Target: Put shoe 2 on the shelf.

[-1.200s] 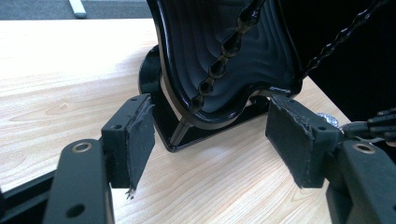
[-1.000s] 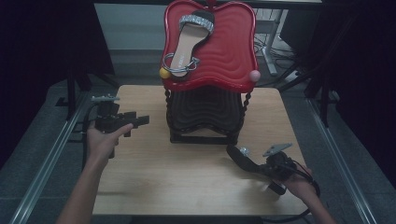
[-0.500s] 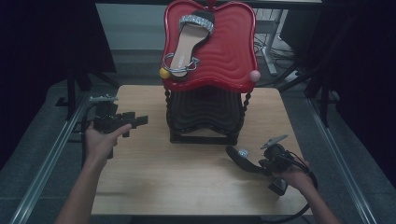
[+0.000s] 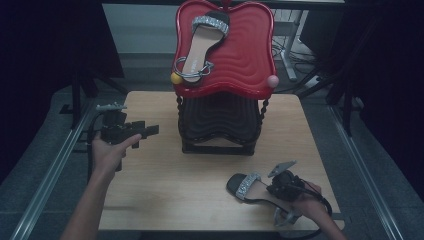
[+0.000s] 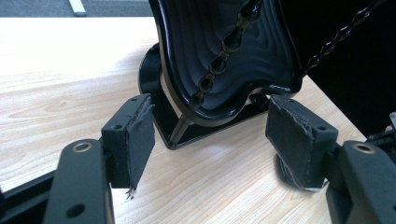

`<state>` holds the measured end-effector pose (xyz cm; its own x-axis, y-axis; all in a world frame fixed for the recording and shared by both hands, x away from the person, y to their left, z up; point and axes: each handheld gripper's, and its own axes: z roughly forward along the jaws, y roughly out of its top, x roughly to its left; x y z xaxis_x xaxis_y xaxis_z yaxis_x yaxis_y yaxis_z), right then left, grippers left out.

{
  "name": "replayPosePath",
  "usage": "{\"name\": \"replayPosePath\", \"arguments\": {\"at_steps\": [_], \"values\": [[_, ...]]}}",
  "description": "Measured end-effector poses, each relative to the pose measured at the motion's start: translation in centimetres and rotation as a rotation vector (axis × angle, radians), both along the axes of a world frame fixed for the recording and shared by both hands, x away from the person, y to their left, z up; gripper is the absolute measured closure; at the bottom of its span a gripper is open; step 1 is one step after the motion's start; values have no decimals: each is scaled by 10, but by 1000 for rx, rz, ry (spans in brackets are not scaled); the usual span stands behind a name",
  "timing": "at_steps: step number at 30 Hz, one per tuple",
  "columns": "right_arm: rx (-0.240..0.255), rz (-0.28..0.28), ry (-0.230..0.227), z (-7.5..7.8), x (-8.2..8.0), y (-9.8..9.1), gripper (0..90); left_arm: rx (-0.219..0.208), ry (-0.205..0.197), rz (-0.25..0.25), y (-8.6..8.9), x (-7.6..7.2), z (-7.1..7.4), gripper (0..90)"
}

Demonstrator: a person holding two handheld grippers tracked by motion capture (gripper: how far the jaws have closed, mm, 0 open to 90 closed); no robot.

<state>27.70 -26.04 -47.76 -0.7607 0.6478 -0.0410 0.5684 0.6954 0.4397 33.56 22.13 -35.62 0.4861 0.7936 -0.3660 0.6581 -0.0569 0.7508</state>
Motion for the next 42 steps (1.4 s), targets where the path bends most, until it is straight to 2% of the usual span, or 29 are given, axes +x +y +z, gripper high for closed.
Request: {"name": "replayPosePath", "arguments": {"at_steps": [5,8,11,12,13,14,15,16,18,20,26,37,39,42], "values": [[22,-3,5,-1,-3,1,900,1,2,1,1,0,0,328],[45,11,25,4,-1,-2,804,1,2,3,2,-1,-1,327],[85,9,20,12,2,-7,754,0,6,4,3,0,-2,328],[112,7,32,15,4,-10,675,-1,7,4,3,0,-3,327],[112,7,32,15,4,-10,675,-1,7,4,2,0,-3,327],[122,2,48,17,6,-11,598,1,8,1,2,-1,-3,328],[122,2,48,17,6,-11,598,1,8,1,2,-1,-3,328],[119,-2,55,17,6,-11,556,2,9,1,2,-1,-3,328],[106,6,74,16,6,-11,455,2,9,1,3,-1,-3,328],[74,19,74,15,4,-9,386,1,7,3,4,-1,-3,327],[-21,35,99,3,4,-2,301,-1,8,1,4,-1,-4,327],[-93,56,132,-6,5,9,278,-5,6,7,7,-4,-4,327],[-116,59,146,-9,5,11,280,-6,3,7,8,-4,-4,327],[-176,64,169,-15,5,15,302,-7,3,8,8,-4,-4,327]]}}
